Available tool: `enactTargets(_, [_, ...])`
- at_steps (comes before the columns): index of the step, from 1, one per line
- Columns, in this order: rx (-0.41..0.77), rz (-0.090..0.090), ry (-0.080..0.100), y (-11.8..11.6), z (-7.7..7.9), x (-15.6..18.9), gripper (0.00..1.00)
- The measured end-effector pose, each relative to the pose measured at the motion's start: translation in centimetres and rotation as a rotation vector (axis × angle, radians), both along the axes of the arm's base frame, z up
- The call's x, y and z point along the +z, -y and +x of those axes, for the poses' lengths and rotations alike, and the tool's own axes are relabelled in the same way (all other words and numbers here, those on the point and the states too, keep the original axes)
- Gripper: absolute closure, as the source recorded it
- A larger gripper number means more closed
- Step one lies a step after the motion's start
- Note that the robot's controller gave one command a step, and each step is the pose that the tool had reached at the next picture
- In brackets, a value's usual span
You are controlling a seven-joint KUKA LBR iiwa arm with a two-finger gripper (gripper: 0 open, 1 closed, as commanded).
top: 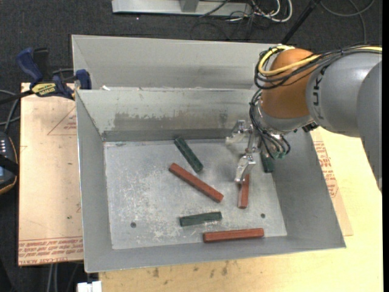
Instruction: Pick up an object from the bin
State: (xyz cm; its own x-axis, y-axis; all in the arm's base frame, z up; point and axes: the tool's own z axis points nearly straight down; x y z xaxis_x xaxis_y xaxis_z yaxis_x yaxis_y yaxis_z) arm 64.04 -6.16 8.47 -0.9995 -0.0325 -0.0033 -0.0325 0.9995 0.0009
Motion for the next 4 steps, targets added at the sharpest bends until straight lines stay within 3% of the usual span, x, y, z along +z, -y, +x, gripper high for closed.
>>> enactTargets(1, [0.053, 0.002, -0.001, 3.0, -2.0, -0.3, 0.0])
enactTargets(2, [0.542, 0.032, 0.005, 4.4, -1.0, -0.7, 1.0])
enactTargets(3, [0.547, 0.023, 0.006, 4.8, -1.0, -0.8, 1.0])
enactTargets(4, [0.506, -0.002, 0.002, 4.0, -0.9, 12.1, 1.0])
